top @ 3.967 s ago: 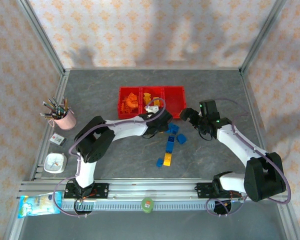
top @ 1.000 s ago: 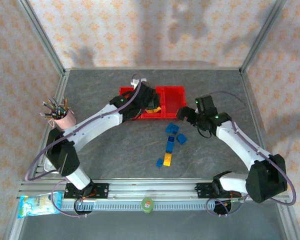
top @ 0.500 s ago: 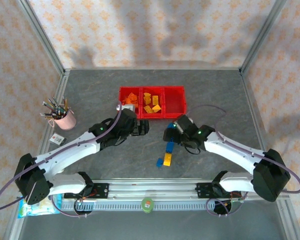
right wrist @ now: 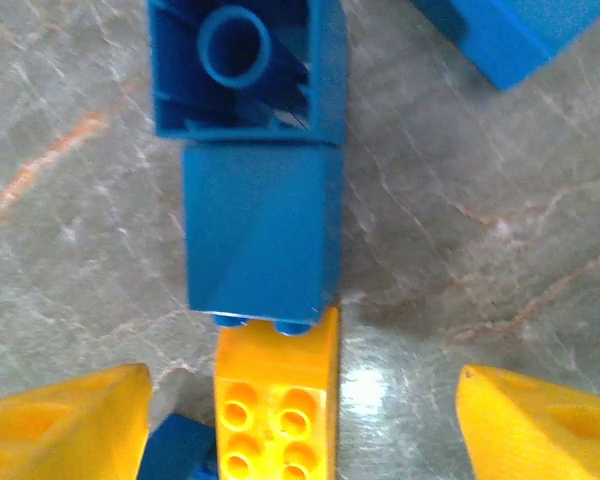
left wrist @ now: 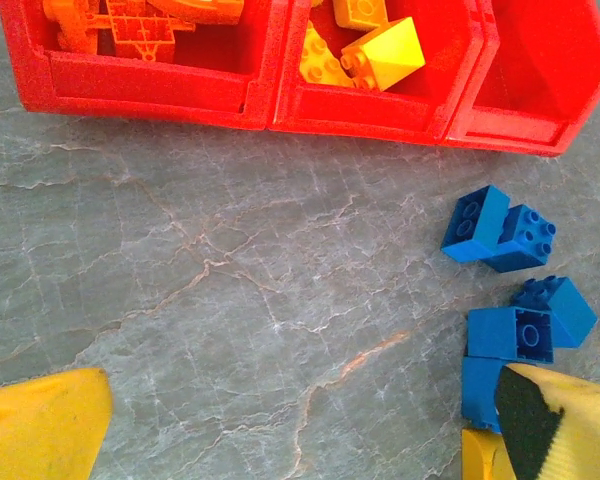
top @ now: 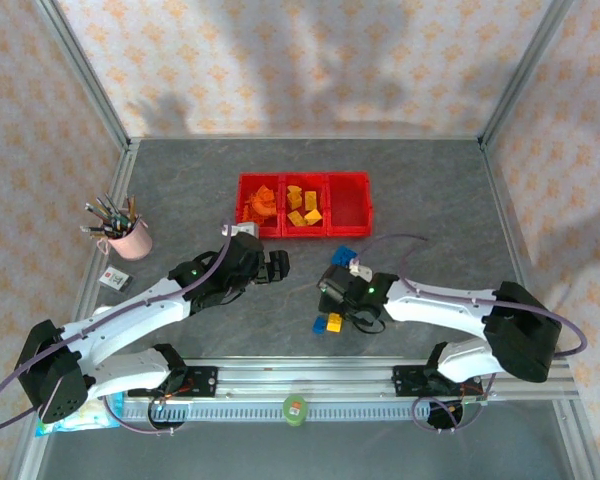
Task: Sort the legos into containers by color
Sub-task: Pick up the lego from the bottom-center of the table.
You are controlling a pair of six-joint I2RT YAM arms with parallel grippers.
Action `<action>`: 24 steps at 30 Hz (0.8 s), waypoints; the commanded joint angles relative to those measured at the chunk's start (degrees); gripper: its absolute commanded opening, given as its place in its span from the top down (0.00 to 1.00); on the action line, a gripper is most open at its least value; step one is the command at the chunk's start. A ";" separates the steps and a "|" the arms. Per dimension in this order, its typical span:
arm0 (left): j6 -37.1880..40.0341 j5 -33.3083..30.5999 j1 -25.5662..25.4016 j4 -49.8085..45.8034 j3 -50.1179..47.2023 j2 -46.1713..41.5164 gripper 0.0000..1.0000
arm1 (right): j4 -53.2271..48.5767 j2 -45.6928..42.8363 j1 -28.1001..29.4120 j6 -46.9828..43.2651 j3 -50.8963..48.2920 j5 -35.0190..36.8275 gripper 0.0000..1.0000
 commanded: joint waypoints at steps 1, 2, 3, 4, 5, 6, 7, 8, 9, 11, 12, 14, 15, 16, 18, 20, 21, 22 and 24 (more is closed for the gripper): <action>-1.04 0.02 -0.13 1.17 -0.88 -0.41 0.01 | -0.33 -0.51 1.99 6.39 -1.20 3.15 0.26; -1.04 -0.05 -0.13 1.18 -1.04 -0.27 0.00 | 0.04 -0.15 2.10 6.59 -1.45 2.94 0.27; -0.91 -0.07 -0.12 1.26 -1.00 -0.19 0.01 | 0.68 0.38 2.14 6.64 -1.66 2.38 0.28; -0.79 -0.24 -0.13 1.17 -0.97 -0.08 0.01 | 1.66 0.90 2.25 6.49 -1.62 1.83 0.28; -0.73 -0.35 -0.12 1.05 -0.81 0.06 0.01 | 2.31 1.37 2.50 6.42 -1.45 1.46 0.29; -0.62 -0.49 -0.13 0.85 -0.68 0.15 0.01 | 2.72 1.93 2.67 6.64 -1.11 1.41 0.30; -0.52 -0.60 -0.13 0.69 -0.46 0.31 0.01 | 3.18 2.47 3.00 6.68 -0.78 1.32 0.31; -0.35 -0.66 -0.13 0.57 -0.36 0.39 0.01 | 3.36 3.01 2.99 6.72 -0.56 1.24 0.33; -0.25 -0.84 -0.13 0.47 -0.31 0.43 0.00 | 3.37 3.72 2.96 6.76 -0.32 1.40 0.35; -0.27 -1.12 -0.13 0.38 -0.29 0.67 0.01 | 3.31 4.81 2.98 6.76 -0.02 1.69 0.40; -0.16 -1.17 -0.11 0.38 -0.22 0.72 0.01 | 3.67 5.30 3.00 6.73 0.07 1.67 0.43; -0.07 -1.04 -0.05 0.41 -0.23 0.85 0.01 | 3.90 6.00 2.99 6.55 0.14 1.76 0.49; 0.01 -1.10 -0.04 0.43 -0.14 0.85 0.01 | 3.82 6.23 3.02 6.45 0.32 2.08 0.52; -0.01 -1.17 -0.04 0.38 -0.14 0.94 0.01 | 3.64 6.41 3.03 6.38 0.55 2.43 0.55; 0.10 -1.15 -0.04 0.23 -0.08 1.03 0.01 | 3.68 6.47 2.96 6.21 0.60 2.77 0.61; 0.19 -1.30 -0.04 0.13 0.15 1.03 0.01 | 3.48 6.25 2.99 5.86 0.81 3.14 0.65; 0.15 -1.43 -0.04 0.05 0.24 1.03 0.01 | 3.02 6.08 2.96 5.56 1.22 3.57 0.66; 0.19 -1.48 -0.03 0.03 0.35 1.16 0.01 | 2.38 5.84 3.00 5.25 1.61 4.13 0.66; 0.28 -1.48 0.05 -0.11 0.81 1.12 0.01 | 0.71 5.18 3.04 4.18 2.99 5.34 0.67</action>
